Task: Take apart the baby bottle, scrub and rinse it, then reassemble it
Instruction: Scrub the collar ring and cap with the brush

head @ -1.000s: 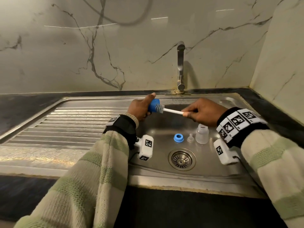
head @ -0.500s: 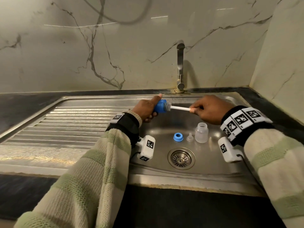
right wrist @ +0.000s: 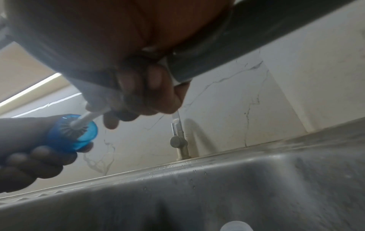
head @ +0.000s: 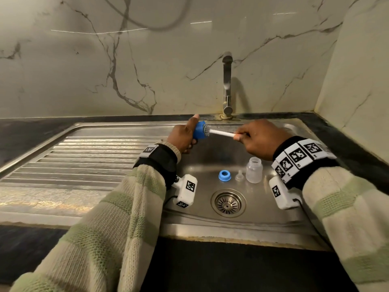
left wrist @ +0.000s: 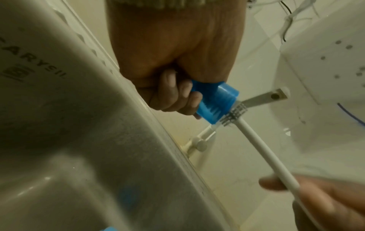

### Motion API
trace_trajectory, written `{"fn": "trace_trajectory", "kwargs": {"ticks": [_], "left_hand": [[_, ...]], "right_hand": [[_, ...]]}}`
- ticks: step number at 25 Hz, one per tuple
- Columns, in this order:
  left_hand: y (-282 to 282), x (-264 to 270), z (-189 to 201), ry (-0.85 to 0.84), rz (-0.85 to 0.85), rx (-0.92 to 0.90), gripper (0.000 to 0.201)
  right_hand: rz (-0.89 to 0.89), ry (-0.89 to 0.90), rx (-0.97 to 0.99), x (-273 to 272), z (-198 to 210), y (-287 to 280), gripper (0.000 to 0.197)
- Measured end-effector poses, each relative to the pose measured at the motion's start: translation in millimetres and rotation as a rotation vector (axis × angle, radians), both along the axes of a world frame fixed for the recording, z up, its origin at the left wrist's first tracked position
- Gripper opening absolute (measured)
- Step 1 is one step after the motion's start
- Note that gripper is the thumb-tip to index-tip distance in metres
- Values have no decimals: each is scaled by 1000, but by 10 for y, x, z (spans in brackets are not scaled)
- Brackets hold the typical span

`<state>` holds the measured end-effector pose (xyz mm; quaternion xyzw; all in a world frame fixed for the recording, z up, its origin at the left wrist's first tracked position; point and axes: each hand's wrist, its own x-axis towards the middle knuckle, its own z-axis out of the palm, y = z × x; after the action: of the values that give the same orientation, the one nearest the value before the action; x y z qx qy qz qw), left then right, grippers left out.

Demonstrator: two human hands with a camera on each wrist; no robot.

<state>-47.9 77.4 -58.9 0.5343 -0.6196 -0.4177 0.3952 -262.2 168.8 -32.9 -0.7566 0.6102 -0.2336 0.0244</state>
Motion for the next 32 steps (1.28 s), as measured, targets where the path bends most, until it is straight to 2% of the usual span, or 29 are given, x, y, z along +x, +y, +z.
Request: {"fn": "trace_trajectory", "kwargs": {"ticks": [2, 4, 6, 8, 11, 13, 16, 18, 21, 24, 27, 29, 32], "left_hand": [[-1, 36, 26, 33, 8, -3, 64], [-1, 63, 30, 33, 14, -33, 63], [8, 34, 7, -3, 35, -68, 61], [7, -9, -11, -7, 60, -80, 58], [-25, -3, -15, 82, 100, -32, 61], [-60, 63, 1, 189, 104, 9, 60], [-59, 114, 58, 278, -10, 87, 52], [-29, 96, 80, 216, -51, 112, 52], [-12, 69, 43, 85, -18, 62, 56], [-26, 52, 48, 94, 14, 27, 58], [-1, 55, 81, 65, 46, -8, 56], [8, 98, 77, 33, 71, -37, 56], [15, 129, 54, -29, 80, -76, 56]], "right_hand": [[73, -90, 51, 8, -7, 11, 21], [69, -142, 135, -29, 20, 19, 21], [20, -91, 168, -61, 29, 4, 21], [-39, -5, 98, -37, 10, -30, 21], [-19, 49, -11, 94, -47, -42, 22], [80, -32, 18, 140, -41, -16, 21], [105, -178, 64, 16, 27, 42, 19], [84, -152, 93, -100, 60, 48, 21], [25, -25, 138, -133, 88, 12, 20], [-41, -18, 35, -107, 95, 0, 21], [31, -48, -34, -48, 83, 45, 21], [67, -88, 52, -51, 78, 65, 20], [18, -63, 148, -120, 93, 61, 20]]}}
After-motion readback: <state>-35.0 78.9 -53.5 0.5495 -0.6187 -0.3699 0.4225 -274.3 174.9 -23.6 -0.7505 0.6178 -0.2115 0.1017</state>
